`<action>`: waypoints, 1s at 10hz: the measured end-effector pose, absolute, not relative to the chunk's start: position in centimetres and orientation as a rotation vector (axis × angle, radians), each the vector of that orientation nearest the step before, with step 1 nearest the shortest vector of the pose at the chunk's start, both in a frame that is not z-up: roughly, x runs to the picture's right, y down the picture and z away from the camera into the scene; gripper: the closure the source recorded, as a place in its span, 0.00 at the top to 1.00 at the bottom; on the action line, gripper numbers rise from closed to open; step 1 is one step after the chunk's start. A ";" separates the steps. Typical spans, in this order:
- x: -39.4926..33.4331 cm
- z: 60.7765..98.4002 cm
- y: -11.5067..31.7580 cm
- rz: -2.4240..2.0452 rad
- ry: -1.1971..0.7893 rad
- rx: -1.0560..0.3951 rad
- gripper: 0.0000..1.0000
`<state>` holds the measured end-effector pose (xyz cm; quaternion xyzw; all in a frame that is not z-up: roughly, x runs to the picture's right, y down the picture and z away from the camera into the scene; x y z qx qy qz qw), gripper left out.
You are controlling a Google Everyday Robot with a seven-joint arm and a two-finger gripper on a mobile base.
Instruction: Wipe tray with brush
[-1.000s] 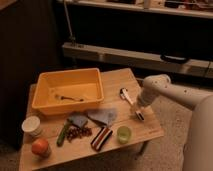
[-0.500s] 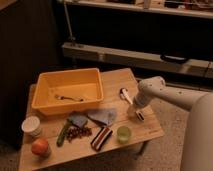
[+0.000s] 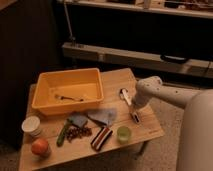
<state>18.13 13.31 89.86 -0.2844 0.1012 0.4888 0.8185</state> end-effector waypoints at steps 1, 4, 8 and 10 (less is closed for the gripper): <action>18.1 90.1 13.4 1.038 0.226 -0.606 0.00; 18.3 89.7 13.3 1.033 0.229 -0.607 0.17; 18.3 89.7 13.5 1.038 0.261 -0.595 0.51; 18.4 89.6 13.7 1.042 0.265 -0.595 0.67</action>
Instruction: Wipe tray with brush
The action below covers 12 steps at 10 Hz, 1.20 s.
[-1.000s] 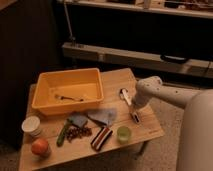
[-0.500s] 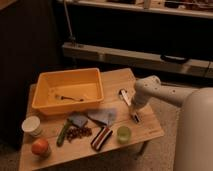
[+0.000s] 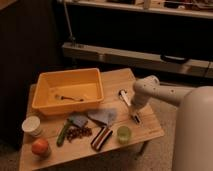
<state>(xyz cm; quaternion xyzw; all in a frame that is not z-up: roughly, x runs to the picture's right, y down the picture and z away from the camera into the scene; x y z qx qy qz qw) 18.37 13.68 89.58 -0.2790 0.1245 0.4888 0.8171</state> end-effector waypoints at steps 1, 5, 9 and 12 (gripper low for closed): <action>18.5 89.6 13.7 1.051 0.276 -0.584 0.67; 18.6 89.5 14.4 1.053 0.300 -0.575 0.67; 18.3 89.4 15.5 1.075 0.350 -0.504 0.67; 18.1 89.2 15.6 1.077 0.353 -0.512 0.47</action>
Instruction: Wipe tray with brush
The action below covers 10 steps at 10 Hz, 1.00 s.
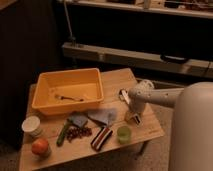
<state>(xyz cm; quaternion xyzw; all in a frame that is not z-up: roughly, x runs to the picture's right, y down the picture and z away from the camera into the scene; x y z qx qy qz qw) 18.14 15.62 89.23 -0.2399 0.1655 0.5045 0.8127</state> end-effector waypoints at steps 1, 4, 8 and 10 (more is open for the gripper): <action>18.2 89.2 15.6 1.075 0.354 -0.511 0.38; 18.2 89.0 15.4 1.072 0.354 -0.509 0.08; 18.5 89.8 15.6 1.117 0.423 -0.478 0.00; 18.5 89.5 15.4 1.114 0.415 -0.476 0.00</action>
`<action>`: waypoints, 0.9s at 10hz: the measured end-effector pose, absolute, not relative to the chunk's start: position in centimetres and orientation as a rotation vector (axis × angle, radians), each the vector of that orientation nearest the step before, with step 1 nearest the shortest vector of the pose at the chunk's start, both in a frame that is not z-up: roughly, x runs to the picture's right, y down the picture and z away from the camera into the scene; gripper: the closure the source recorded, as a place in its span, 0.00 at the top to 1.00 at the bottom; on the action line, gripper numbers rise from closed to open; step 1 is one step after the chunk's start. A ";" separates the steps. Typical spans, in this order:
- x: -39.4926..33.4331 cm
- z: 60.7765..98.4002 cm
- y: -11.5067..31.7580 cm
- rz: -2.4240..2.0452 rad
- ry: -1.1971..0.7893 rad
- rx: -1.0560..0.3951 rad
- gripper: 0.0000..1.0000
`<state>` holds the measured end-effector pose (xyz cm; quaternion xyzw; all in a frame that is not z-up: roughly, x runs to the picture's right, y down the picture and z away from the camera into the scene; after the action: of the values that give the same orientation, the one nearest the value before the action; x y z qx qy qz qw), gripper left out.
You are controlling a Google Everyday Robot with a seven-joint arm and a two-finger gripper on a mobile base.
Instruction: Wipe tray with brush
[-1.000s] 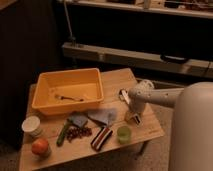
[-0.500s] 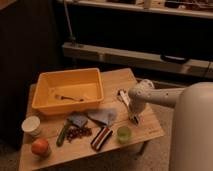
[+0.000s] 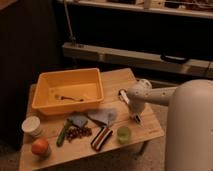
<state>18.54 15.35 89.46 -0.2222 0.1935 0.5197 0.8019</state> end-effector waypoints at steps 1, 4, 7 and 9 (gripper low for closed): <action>18.7 89.4 15.4 1.109 0.420 -0.478 0.00; 18.2 88.8 14.6 1.102 0.409 -0.463 0.00; 14.6 86.1 9.9 1.083 0.348 -0.435 0.00; 12.2 82.9 5.6 1.061 0.308 -0.443 0.00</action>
<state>12.17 5.57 82.92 -0.2088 0.1449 0.4998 0.8280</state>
